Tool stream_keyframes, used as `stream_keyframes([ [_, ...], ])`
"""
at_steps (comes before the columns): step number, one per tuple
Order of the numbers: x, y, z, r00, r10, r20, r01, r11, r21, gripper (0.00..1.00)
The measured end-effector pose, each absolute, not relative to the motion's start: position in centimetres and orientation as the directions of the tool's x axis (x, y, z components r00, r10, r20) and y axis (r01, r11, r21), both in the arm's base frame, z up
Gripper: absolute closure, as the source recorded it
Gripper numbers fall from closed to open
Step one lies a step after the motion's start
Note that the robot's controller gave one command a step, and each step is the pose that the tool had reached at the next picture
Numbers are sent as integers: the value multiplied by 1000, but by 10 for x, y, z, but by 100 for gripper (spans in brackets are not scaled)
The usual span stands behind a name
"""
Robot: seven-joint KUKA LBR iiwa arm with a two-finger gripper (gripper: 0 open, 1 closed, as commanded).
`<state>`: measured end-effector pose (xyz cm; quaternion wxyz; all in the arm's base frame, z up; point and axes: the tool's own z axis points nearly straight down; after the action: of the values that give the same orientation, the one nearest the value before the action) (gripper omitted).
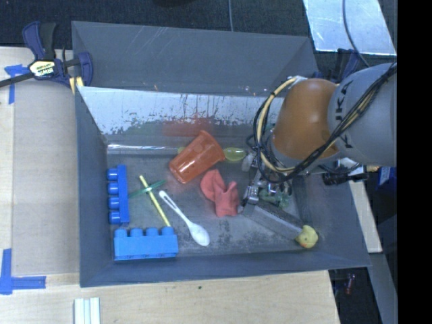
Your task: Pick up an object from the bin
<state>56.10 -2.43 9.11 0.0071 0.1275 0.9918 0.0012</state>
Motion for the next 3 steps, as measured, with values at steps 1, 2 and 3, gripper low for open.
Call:
stream_keyframes([
  [1, 559, -14, 73, -992, 128, -10, 128, 992, 1, 0],
  [2, 523, 41, 71, -972, 233, -11, 233, 972, 3, 100],
  [3, 523, 41, 71, -972, 233, -11, 233, 972, 3, 100],
])
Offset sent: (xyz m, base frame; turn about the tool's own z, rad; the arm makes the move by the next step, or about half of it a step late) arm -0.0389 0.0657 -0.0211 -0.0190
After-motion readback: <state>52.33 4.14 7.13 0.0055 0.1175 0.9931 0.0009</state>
